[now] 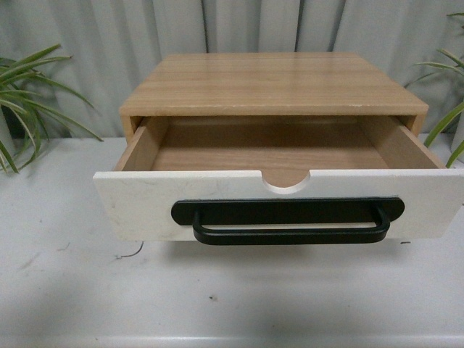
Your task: Pull drawer
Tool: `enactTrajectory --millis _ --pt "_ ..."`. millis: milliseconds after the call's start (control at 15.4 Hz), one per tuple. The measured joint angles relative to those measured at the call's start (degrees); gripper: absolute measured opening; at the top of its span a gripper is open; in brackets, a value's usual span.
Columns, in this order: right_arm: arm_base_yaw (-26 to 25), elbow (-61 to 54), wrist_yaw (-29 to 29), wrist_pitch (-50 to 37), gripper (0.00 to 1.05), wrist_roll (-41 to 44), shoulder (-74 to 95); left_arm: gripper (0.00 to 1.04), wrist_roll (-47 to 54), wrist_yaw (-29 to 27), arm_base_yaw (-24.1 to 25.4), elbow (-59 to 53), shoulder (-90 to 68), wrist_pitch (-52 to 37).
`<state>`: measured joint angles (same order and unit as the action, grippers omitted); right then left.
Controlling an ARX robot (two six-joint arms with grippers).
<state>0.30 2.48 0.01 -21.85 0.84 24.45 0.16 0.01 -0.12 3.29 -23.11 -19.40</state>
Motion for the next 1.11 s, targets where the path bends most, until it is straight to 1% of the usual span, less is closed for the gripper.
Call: enactTrajectory --millis 65,130,195,260,325,456,586,651,716,781,846,911,976,1107 --pt "0.0 -0.3 0.0 0.9 0.02 0.0 -1.4 0.02 0.0 0.0 0.0 -0.3 1.6 1.0" --pt "0.0 -1.8 0.0 -0.8 0.02 0.0 -1.9 0.02 0.0 0.0 0.0 -0.6 2.8 1.8" --pt "0.0 -1.8 0.0 0.9 0.02 0.0 -3.0 0.02 0.0 0.0 0.0 -1.0 4.2 2.9" --pt "0.0 -1.8 0.0 2.6 0.02 0.0 -5.0 0.02 0.0 0.0 0.0 -2.0 4.9 1.2" --pt "0.0 -1.8 0.0 3.5 0.02 0.0 -6.6 0.02 0.0 0.0 0.0 -2.8 6.2 3.4" --pt "0.0 -1.8 0.0 6.4 0.02 0.0 -9.0 0.02 0.0 0.0 0.0 -2.8 8.9 4.8" --pt "0.0 -1.8 0.0 11.0 0.02 0.0 -13.5 0.02 0.0 0.0 0.0 -2.8 12.8 9.1" --pt "0.0 -1.8 0.0 11.9 0.02 0.0 -14.7 0.02 0.0 -0.1 0.0 -2.6 15.2 12.4" --pt "0.0 -1.7 0.1 15.6 0.02 0.0 -17.0 0.02 0.0 0.2 0.0 -2.7 19.6 19.1" --pt "0.0 -1.7 0.0 22.0 0.02 0.0 -21.6 0.02 0.0 -0.1 0.0 -2.7 22.6 19.6" --pt "0.0 -1.7 0.0 21.6 0.02 0.0 -24.3 0.02 0.0 -0.2 0.0 -2.3 22.5 18.8" --pt "0.0 -1.6 -0.1 21.0 0.02 0.0 -24.3 0.02 0.0 0.0 0.1 -2.7 22.6 20.0" --pt "0.0 -1.7 0.0 22.5 0.02 0.0 -24.2 0.02 0.0 0.0 0.1 -2.7 22.6 19.8" --pt "0.0 -1.7 0.0 22.0 0.02 0.0 -24.3 0.02 0.0 0.0 0.1 -2.7 22.6 19.7"
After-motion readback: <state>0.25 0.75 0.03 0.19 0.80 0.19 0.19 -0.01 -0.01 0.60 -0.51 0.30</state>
